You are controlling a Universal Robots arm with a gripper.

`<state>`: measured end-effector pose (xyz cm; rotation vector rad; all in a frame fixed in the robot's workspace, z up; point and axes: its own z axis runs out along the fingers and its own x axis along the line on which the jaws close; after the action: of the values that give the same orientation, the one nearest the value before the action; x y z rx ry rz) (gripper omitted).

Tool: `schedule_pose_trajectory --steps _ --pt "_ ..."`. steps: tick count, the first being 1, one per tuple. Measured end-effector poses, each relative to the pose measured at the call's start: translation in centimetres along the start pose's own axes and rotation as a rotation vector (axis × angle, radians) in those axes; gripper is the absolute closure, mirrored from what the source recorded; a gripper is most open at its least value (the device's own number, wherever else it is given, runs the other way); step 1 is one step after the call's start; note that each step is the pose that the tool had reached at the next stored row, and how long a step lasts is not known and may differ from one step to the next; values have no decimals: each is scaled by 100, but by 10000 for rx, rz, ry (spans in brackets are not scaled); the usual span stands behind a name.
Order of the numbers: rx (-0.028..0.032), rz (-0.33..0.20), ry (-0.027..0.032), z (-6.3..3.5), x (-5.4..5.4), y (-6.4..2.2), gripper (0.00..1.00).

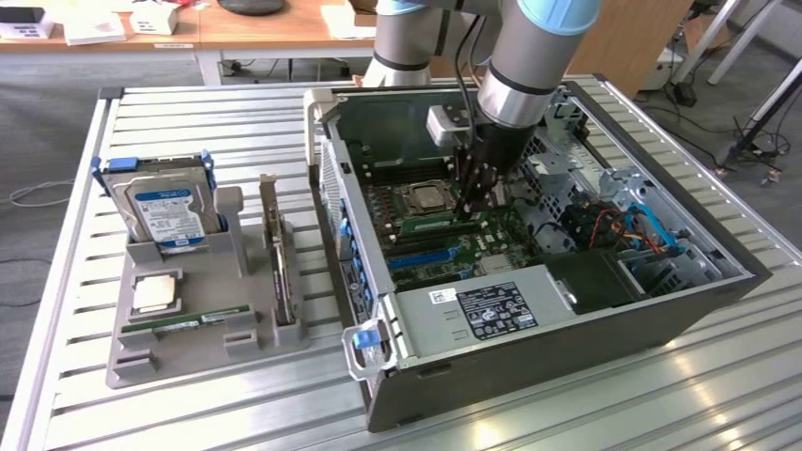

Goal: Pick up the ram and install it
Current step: 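Insert the ram into the slot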

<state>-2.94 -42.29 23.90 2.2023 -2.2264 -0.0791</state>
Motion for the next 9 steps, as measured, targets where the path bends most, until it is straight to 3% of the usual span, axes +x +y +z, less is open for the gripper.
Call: schedule_pose_trajectory --steps 9 --pt "1 0 -4 11 0 0 88"
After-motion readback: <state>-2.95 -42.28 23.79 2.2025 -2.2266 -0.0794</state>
